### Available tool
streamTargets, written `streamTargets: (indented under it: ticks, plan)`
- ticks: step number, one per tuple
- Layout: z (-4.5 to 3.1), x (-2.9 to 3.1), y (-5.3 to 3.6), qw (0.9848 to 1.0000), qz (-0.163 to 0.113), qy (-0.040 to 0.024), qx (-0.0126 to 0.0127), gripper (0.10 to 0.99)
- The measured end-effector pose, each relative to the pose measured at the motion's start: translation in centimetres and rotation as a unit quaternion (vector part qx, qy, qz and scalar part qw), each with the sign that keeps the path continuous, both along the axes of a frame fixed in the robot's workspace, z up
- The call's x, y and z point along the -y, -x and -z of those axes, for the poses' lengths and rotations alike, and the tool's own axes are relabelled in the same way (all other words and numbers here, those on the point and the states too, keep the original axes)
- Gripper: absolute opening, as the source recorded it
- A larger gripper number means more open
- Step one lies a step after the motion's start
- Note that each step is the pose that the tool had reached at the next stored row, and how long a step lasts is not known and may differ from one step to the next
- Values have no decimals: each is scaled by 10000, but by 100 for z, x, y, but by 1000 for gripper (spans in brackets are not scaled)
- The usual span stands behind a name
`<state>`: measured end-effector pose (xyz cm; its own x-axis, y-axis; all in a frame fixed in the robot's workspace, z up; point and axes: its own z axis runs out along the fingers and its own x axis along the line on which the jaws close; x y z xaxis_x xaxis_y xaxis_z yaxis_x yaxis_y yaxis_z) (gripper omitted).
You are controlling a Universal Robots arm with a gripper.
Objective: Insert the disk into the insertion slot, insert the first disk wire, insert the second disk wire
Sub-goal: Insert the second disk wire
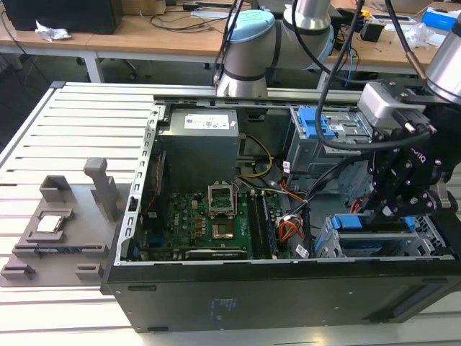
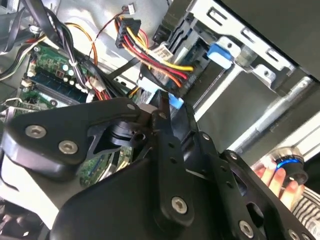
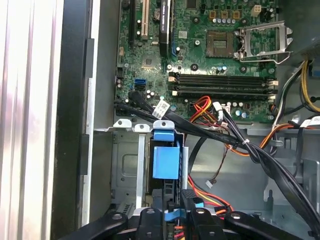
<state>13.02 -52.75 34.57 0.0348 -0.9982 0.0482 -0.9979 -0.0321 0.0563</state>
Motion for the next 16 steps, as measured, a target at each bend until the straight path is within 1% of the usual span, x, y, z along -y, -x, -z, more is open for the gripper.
streamTargets:
  ticks: [1,4,6,7,8,9,10,12,14,16]
  plan:
    - [-55,-1,0,10000,0,1,0,282]
    - [-141,-6,0,10000,0,1,0,282]
    - [-218,-22,0,10000,0,1,0,267]
    - [-272,-28,0,10000,0,1,0,200]
    - [-306,-32,0,10000,0,1,0,137]
    - [-327,-35,0,10000,0,2,0,137]
    - [-352,-37,0,10000,0,1,0,106]
    - [-398,-40,0,10000,0,1,0,106]
    - [-417,-39,0,10000,0,0,0,106]
    - [-419,-40,0,10000,0,0,0,106]
